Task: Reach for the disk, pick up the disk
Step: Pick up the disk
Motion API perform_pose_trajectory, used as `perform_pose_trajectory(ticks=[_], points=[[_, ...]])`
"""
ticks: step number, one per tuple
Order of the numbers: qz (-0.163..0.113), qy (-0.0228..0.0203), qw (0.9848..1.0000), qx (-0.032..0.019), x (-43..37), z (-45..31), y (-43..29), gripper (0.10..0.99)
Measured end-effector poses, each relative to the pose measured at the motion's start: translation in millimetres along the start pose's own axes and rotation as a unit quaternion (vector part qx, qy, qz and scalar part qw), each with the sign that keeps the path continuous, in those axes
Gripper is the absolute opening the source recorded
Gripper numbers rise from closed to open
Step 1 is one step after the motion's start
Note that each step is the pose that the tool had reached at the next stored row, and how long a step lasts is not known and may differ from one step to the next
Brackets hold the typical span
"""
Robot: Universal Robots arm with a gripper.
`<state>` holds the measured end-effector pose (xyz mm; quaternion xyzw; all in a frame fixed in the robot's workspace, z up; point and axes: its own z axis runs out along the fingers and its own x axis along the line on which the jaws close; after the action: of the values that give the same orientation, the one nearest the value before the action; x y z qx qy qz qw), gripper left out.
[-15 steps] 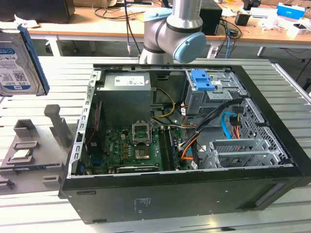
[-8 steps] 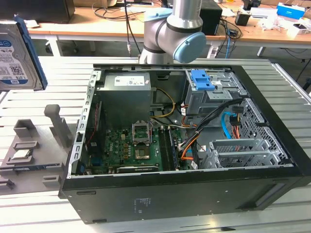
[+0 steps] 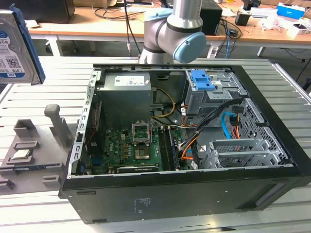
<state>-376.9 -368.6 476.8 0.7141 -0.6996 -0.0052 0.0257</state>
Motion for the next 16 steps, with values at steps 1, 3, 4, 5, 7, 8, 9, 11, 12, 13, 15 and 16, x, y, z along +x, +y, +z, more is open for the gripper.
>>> perform_pose_trajectory(ticks=[1,3,4,5,7,8,9,11,12,13,15,16], points=[[0.000,0.0001,1.0000,-0.0001,0.0,-2.1,-0.1,0.369],[0.000,0.0003,1.0000,-0.0005,0.1,-6.7,-0.3,0.369],[0.000,0.0004,1.0000,-0.0006,0.1,-8.5,-0.3,0.369],[0.000,0.0005,1.0000,-0.0007,0.2,-10.4,-0.4,0.369],[0.000,0.0007,1.0000,-0.0010,0.3,-14.1,-0.6,0.369],[0.000,0.0008,1.0000,-0.0012,0.3,-15.9,-0.7,0.369],[0.000,0.0010,1.0000,-0.0014,0.3,-18.5,-0.8,0.369],[0.000,0.0013,1.0000,-0.0018,0.4,-22.4,-1.1,0.369],[0.000,0.0014,1.0000,-0.0019,0.5,-23.8,-1.2,0.369],[0.000,0.0015,1.0000,-0.0022,0.5,-26.7,-1.3,0.369],[0.000,0.0017,1.0000,-0.0025,0.6,-29.5,-1.5,0.369],[0.000,0.0018,1.0000,-0.0026,0.6,-31.3,-1.6,0.369]])
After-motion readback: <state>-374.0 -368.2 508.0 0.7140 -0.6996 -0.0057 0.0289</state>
